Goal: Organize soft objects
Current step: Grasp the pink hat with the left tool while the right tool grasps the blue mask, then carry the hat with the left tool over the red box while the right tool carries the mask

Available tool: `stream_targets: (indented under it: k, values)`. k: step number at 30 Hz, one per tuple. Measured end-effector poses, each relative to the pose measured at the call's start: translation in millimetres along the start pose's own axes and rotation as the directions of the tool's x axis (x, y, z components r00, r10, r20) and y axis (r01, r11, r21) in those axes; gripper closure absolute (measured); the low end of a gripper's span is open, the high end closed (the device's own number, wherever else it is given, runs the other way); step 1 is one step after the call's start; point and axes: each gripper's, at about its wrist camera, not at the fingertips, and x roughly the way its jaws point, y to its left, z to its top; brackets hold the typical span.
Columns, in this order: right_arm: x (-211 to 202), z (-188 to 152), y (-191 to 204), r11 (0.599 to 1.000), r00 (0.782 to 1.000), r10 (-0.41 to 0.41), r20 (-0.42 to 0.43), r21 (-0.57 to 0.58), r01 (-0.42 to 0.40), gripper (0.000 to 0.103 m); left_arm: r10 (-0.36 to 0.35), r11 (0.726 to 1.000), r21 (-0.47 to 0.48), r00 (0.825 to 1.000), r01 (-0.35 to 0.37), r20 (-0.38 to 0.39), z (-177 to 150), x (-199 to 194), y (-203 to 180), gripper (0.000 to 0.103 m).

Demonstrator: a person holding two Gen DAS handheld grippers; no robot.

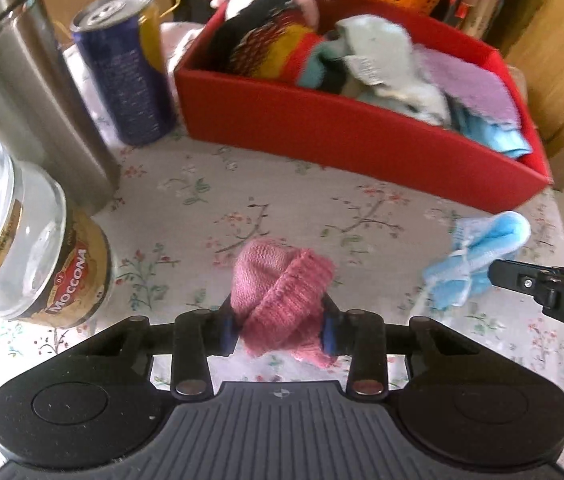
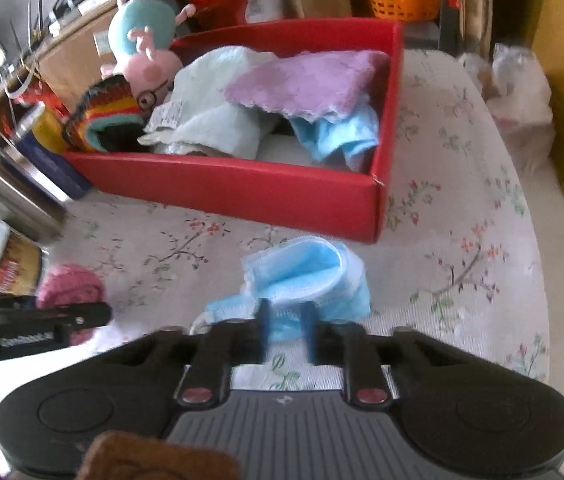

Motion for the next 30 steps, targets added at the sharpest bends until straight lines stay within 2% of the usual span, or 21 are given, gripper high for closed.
stream_targets:
  k: [4, 6, 8, 12, 14, 15, 16, 18, 19, 20, 22, 30]
  values:
    - [-12, -4, 1, 1.000, 1.000, 0.000, 0.027, -0.012, 0.000, 0.103, -0.011, 0.999, 0.032, 1.000, 0.010, 0.030, -2, -11, -14, 0.062]
    - [-18, -2, -6, 1.000, 0.998, -0.002, 0.064, 0.022, 0.001, 0.103, -0.020, 0.999, 0.036, 0.999, 0.019, 0.040, -3, -15, -16, 0.061]
    - [-20, 6, -9, 1.000, 0.998, 0.017, 0.057, 0.007, -0.017, 0.103, -0.032, 0.999, 0.032, 0.999, 0.031, 0.043, 0, -16, -15, 0.061]
    - [-16, 17, -11, 0.998, 0.994, -0.058, 0.087, 0.032, 0.056, 0.102, -0.045, 0.999, 0.019, 0.998, 0.044, 0.036, 1, -11, -10, 0.060]
    - [0, 19, -11, 0.993, 0.993, -0.113, 0.036, 0.033, 0.112, 0.044, -0.054, 0.998, 0.021, 0.998, 0.053, 0.030, 1, -10, -8, 0.059]
    - [5, 18, -11, 0.991, 0.991, -0.128, 0.032, 0.029, 0.127, 0.041, -0.055, 0.998, 0.021, 0.998, 0.054, 0.031, 1, -11, -8, 0.059]
    - [11, 16, -12, 0.992, 0.992, -0.123, 0.014, 0.027, 0.122, 0.042, -0.055, 0.998, 0.020, 0.998, 0.055, 0.031, 2, -12, -7, 0.059]
    - [18, 14, -8, 0.997, 0.998, -0.069, -0.007, 0.035, 0.069, 0.056, -0.060, 0.998, 0.017, 0.998, 0.059, 0.032, 4, -12, -8, 0.059]
    - [21, 13, -5, 0.998, 0.999, -0.053, -0.011, 0.034, 0.054, 0.077, -0.061, 0.998, 0.015, 0.998, 0.060, 0.032, 4, -12, -8, 0.059]
    - [22, 12, -1, 0.999, 0.999, -0.039, -0.015, 0.028, 0.039, 0.085, -0.065, 0.998, 0.016, 0.997, 0.064, 0.032, 4, -12, -9, 0.059]
    - [19, 12, 5, 1.000, 1.000, -0.022, -0.008, 0.000, 0.022, 0.094, -0.074, 0.997, 0.024, 0.997, 0.073, 0.035, 4, -14, -11, 0.059]
    - [-17, 12, 7, 0.998, 0.996, 0.056, 0.076, 0.004, -0.056, 0.098, -0.080, 0.996, 0.035, 0.992, 0.077, 0.094, 9, -29, -18, 0.064]
